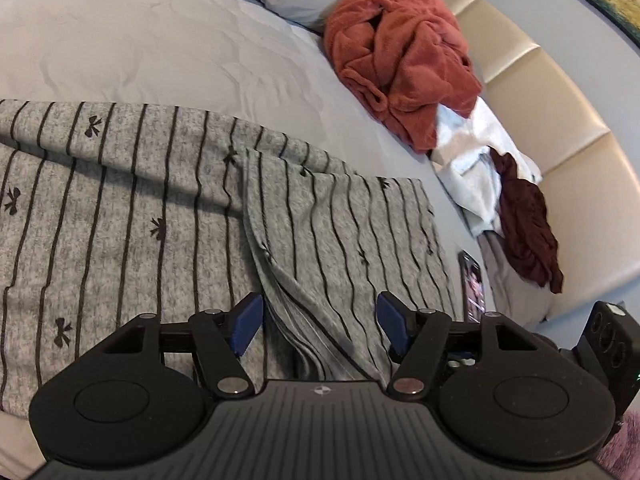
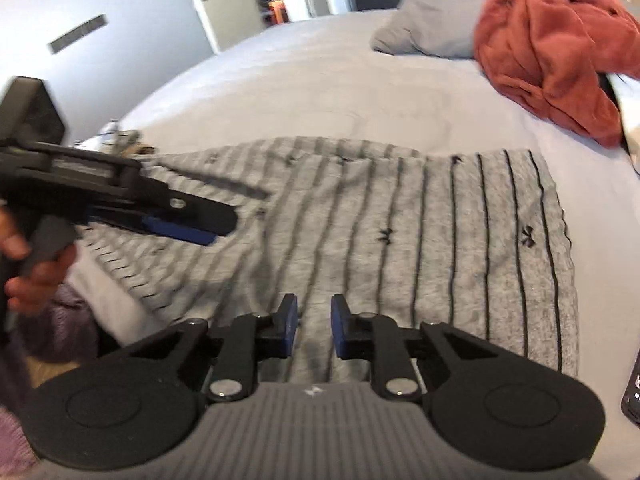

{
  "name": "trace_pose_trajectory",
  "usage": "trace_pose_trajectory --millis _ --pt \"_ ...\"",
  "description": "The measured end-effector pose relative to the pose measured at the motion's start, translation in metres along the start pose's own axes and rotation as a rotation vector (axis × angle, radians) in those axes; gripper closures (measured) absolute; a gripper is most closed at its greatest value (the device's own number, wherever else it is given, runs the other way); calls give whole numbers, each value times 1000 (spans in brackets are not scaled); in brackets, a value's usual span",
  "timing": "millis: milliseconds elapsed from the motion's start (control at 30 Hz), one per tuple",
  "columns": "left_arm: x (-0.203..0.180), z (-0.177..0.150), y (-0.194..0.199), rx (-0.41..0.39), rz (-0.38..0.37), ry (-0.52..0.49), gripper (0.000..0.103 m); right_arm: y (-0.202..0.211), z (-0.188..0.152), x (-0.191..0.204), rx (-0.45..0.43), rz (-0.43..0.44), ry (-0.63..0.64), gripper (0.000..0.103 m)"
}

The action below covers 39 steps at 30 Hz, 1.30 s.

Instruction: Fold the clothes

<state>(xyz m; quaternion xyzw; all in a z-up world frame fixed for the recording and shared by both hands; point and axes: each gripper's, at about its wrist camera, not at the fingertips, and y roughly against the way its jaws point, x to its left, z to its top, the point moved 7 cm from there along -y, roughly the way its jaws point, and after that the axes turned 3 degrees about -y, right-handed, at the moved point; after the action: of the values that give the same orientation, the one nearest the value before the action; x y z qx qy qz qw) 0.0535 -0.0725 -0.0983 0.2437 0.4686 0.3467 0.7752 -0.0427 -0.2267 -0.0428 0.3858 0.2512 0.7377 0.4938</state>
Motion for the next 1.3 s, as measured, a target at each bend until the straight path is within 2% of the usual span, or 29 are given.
trace_pose_trajectory --millis 133,200,267,400,467,533,567,600,633,700,800,900,1000,1100,1200,1300 --pt "6 -3 -7 16 10 19 42 -24 -22 28 112 71 106 78" --pt "10 -6 -11 25 19 19 42 -33 -36 40 149 70 167 74" --pt "12 -9 -15 39 22 27 42 -32 -41 44 149 78 184 69" --pt "12 -17 -25 72 14 36 42 -24 -39 41 149 102 134 70" --pt "9 -22 -32 92 14 28 42 -17 -34 34 124 88 102 69" --pt "5 -29 -41 116 12 23 54 -13 -29 28 104 58 92 69" --pt "3 -34 -47 134 15 16 69 -11 -26 24 101 34 92 67" --pt "1 -38 -51 146 23 5 77 -9 -22 18 100 -7 97 64" --pt "0 -42 -53 147 31 -8 80 -7 -19 13 98 -52 104 63" --pt "-2 -46 -53 135 38 -19 91 -2 -13 1 91 -137 110 59" --pt "-3 -47 -52 117 51 -29 97 9 0 -21 65 -237 73 53" --pt "-12 -49 -50 90 102 -94 98 13 17 -40 40 -260 -10 48" --pt "-29 -53 -49 50 182 -202 98 5 32 -35 24 -234 -68 39" --pt "-44 -59 -51 15 255 -324 99 -6 55 -23 27 -202 -58 34" --pt "-55 -63 -55 0 300 -431 99 -29 78 -8 68 -167 -42 33" --pt "-56 -61 -57 2 298 -438 99 -54 96 7 131 -132 -34 32"
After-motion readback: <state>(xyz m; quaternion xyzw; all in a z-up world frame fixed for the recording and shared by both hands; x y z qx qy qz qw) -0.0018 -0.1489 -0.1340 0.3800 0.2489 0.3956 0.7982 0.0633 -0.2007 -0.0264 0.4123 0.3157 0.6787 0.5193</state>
